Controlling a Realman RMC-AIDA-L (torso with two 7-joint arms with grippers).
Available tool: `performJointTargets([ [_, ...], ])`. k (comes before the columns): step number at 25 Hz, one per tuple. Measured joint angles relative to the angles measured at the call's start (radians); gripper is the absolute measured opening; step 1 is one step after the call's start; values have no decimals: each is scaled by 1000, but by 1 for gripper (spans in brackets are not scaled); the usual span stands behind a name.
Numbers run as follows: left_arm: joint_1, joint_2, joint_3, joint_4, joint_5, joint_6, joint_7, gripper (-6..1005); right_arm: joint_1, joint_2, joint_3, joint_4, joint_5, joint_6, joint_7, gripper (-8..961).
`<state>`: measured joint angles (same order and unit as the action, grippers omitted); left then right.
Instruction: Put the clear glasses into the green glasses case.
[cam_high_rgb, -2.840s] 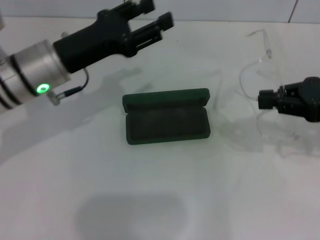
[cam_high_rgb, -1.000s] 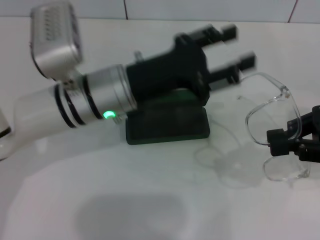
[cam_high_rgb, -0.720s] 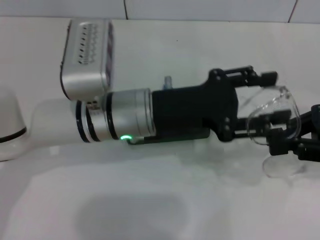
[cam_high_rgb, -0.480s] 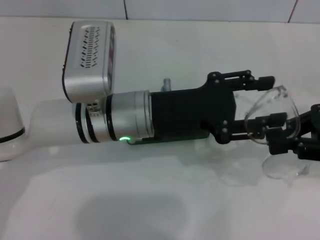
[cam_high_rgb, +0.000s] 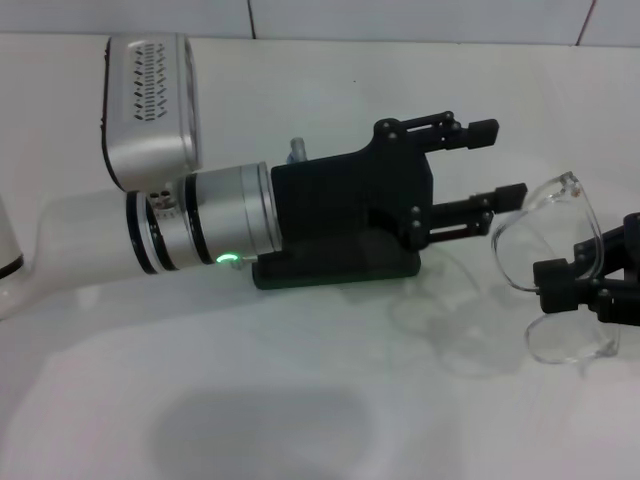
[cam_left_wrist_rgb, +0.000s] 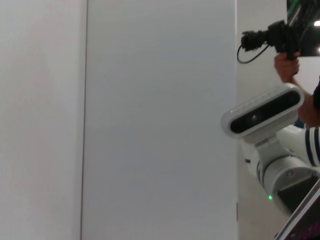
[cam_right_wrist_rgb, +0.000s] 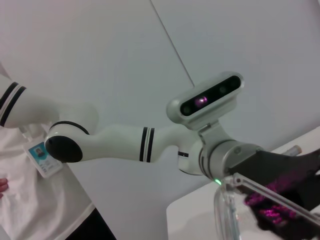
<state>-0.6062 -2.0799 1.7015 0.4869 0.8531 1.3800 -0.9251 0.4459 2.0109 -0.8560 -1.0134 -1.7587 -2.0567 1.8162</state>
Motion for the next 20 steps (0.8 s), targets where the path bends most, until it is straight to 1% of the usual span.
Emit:
performJointTargets([
  [1, 1, -1, -11, 0, 7, -9, 1, 669, 1, 0, 0, 2, 0, -1, 0, 119],
  [2, 9, -7, -40, -1, 11, -34, 2, 669, 2, 0, 0, 2, 0, -4, 0, 120],
  [3, 9, -7, -40, -1, 11, -34, 2, 669, 2, 1, 0, 2, 1, -7, 0, 120],
  [6, 19, -17, -72, -1, -19, -68, 7, 669, 6, 3, -5, 3, 1, -11, 0, 120],
  [8, 11, -18, -70, -1, -28, -73, 8, 669, 6, 4, -8, 4, 2, -11, -1, 120],
  [10, -8, -18, -49, -1, -27, -74, 3, 669, 6, 5, -10, 4, 4, -11, -1, 120],
  [13, -32, -18, 13, 1, -26, -73, -4, 669, 7, 5, -11, 6, 5, -12, -2, 120],
  [20, -70, -19, 108, 16, -26, -65, -18, 669, 8, 3, -11, 16, 5, -9, -4, 120],
])
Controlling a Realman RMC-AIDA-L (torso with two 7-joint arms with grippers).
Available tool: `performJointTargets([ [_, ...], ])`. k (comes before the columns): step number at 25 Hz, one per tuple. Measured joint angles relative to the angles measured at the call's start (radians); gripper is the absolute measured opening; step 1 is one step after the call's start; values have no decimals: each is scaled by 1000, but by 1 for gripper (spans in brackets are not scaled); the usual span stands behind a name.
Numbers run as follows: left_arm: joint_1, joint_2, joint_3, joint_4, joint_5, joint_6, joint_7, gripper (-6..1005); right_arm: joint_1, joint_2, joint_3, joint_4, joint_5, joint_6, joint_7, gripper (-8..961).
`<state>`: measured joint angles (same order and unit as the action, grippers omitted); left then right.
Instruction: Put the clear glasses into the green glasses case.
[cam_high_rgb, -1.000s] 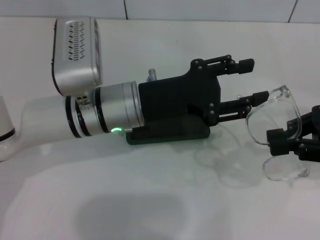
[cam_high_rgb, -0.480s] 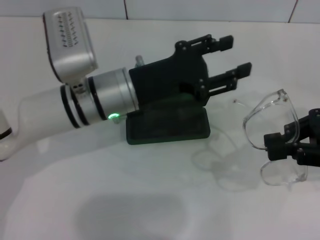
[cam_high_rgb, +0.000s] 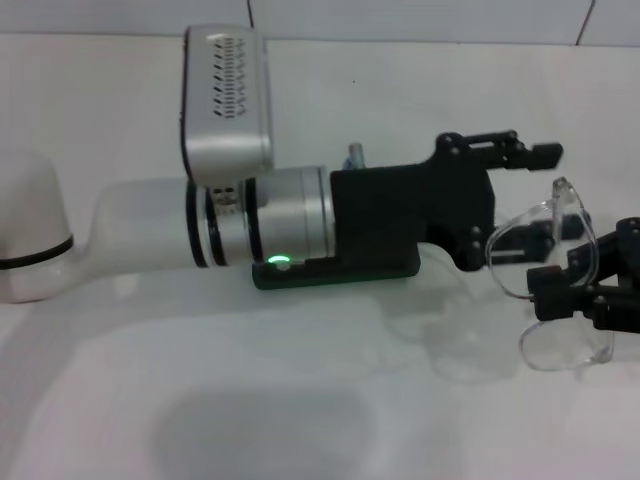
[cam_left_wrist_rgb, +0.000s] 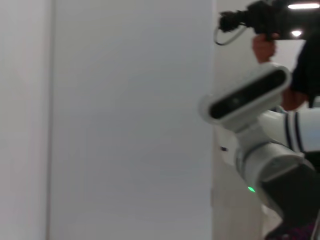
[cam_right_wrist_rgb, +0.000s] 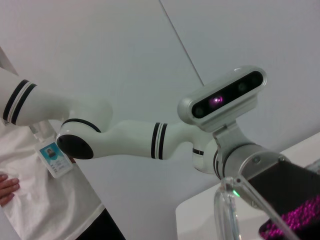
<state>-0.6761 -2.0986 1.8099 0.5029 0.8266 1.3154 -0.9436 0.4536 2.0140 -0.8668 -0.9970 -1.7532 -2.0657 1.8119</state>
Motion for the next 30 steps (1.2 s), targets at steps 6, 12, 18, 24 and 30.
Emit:
performJointTargets([
  [6, -20, 4, 27, 0, 9, -2, -1, 669, 5, -2, 4, 0, -4, 6, -2, 120],
  [12, -24, 3, 6, -3, 23, -12, 16, 669, 19, -10, -1, -1, -9, -4, -8, 120],
  [18, 19, 3, -64, -17, -117, -50, 56, 669, 18, -20, 7, -2, -9, -18, -78, 120],
  [24, 68, 7, -209, -55, -191, -62, 68, 669, 11, -13, 75, 1, 9, -50, -192, 120],
  [30, 72, 24, -252, -137, -169, -69, 64, 669, -12, -4, 103, 3, 78, -86, -334, 120],
])
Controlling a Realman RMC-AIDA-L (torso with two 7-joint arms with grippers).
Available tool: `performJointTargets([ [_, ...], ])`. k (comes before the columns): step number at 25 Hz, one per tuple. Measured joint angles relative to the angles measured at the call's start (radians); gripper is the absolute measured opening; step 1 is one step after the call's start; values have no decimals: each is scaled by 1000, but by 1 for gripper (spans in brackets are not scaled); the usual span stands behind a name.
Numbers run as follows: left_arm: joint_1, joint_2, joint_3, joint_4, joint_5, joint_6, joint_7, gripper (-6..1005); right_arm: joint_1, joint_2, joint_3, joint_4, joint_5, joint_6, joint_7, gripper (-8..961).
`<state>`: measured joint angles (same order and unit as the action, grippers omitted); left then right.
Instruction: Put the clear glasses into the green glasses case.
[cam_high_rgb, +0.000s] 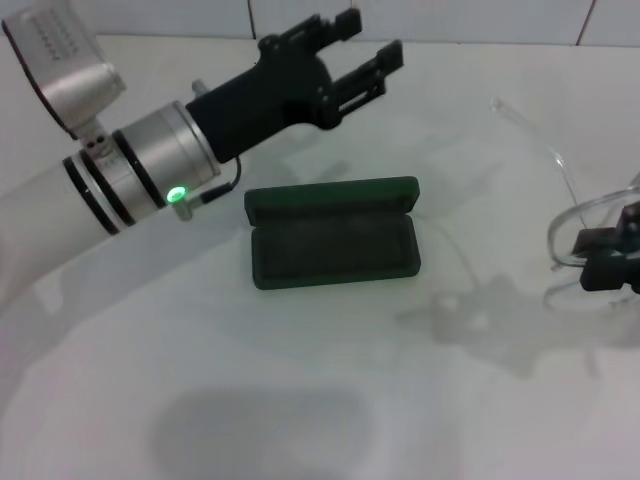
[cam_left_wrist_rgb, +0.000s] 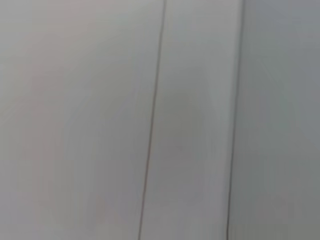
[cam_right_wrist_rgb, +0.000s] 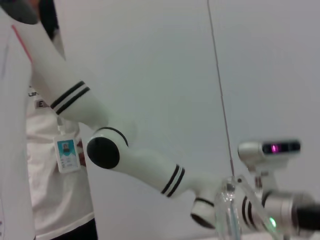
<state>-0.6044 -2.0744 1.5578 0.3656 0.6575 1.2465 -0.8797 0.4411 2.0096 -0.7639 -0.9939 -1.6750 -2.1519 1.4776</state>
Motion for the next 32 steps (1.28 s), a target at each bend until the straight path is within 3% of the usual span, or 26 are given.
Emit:
performJointTargets([
  [4, -6, 1, 0, -10, 46, -19, -16, 669, -19, 1, -22, 21, 73, -1, -96, 120],
  [11, -62, -18, 20, 4, 176, -21, -102, 669, 0, 1, -67, 94, 118, -1, -170, 120],
  [20, -110, -28, 98, 43, 164, 62, -150, 669, 48, 2, -91, 215, 113, 8, -211, 119],
  [32, -111, -22, 90, 63, 112, 148, -158, 669, 75, 0, -95, 286, 91, 59, -220, 119],
])
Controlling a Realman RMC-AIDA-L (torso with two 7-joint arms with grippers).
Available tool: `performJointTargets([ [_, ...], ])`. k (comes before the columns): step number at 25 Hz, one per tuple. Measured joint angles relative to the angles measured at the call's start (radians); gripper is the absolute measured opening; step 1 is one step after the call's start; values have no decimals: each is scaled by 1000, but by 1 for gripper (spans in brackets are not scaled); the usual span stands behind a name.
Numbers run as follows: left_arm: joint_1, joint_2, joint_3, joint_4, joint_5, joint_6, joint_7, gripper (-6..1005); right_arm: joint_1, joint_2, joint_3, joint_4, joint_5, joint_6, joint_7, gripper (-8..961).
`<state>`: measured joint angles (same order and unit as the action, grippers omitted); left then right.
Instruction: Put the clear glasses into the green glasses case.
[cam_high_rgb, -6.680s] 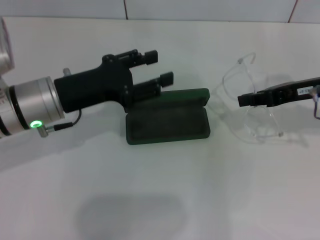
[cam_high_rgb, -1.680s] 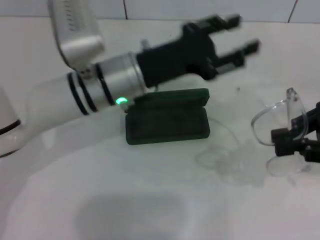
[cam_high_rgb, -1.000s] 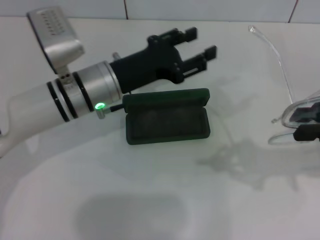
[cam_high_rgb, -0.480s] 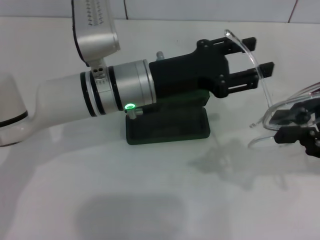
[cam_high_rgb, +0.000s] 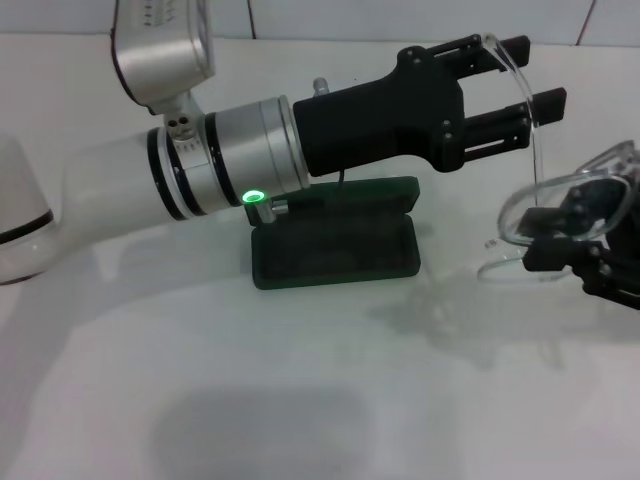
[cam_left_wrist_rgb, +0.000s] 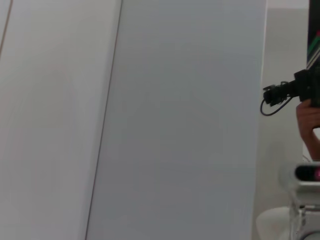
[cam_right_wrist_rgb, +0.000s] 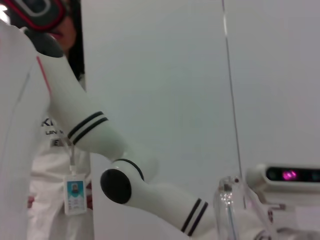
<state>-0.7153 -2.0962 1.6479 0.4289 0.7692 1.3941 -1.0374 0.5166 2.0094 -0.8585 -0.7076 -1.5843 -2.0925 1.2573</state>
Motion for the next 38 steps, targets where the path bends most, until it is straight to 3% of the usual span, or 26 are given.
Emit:
performJointTargets([
  [38, 23, 2, -5, 10, 2, 33, 58, 669, 13, -19, 3, 11, 2, 159, 94, 119],
])
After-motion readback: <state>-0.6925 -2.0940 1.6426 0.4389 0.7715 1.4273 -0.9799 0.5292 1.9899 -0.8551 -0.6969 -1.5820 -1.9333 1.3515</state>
